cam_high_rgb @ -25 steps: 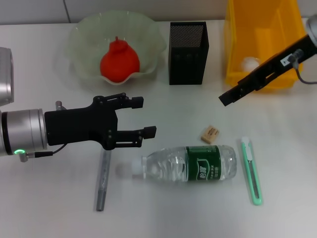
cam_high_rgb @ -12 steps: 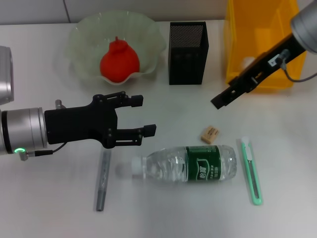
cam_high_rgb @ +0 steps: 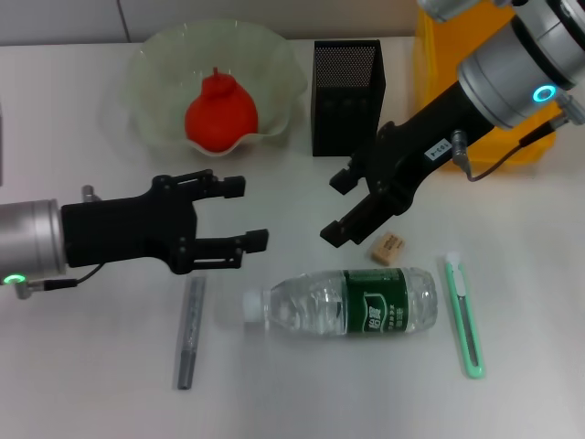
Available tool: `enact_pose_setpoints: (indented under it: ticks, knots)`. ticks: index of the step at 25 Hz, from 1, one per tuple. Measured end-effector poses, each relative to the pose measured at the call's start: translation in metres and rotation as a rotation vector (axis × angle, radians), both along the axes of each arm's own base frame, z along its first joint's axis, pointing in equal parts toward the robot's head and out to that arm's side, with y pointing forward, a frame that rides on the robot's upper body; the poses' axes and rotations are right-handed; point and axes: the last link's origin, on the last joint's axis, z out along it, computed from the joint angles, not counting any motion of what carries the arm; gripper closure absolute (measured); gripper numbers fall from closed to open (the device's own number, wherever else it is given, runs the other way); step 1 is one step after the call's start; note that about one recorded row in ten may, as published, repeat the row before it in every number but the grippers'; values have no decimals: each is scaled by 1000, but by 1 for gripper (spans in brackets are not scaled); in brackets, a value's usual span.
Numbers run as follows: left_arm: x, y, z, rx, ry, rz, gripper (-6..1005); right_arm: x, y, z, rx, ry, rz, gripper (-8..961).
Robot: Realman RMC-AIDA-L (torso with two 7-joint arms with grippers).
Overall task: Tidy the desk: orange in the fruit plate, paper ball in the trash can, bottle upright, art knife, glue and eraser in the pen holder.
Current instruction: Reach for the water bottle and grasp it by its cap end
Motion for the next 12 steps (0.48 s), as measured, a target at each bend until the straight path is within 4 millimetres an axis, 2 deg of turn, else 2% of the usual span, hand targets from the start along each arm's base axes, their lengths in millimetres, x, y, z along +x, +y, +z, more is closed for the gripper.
enact_pose_setpoints:
  ticks: [6,12]
  knots:
    - [-17,-8,18,6,13,19,180,2,0,-5,-14,22,59,119]
    - [-33,-21,31,0,27,33,181,-1,-9,-20,-88,78,124,119]
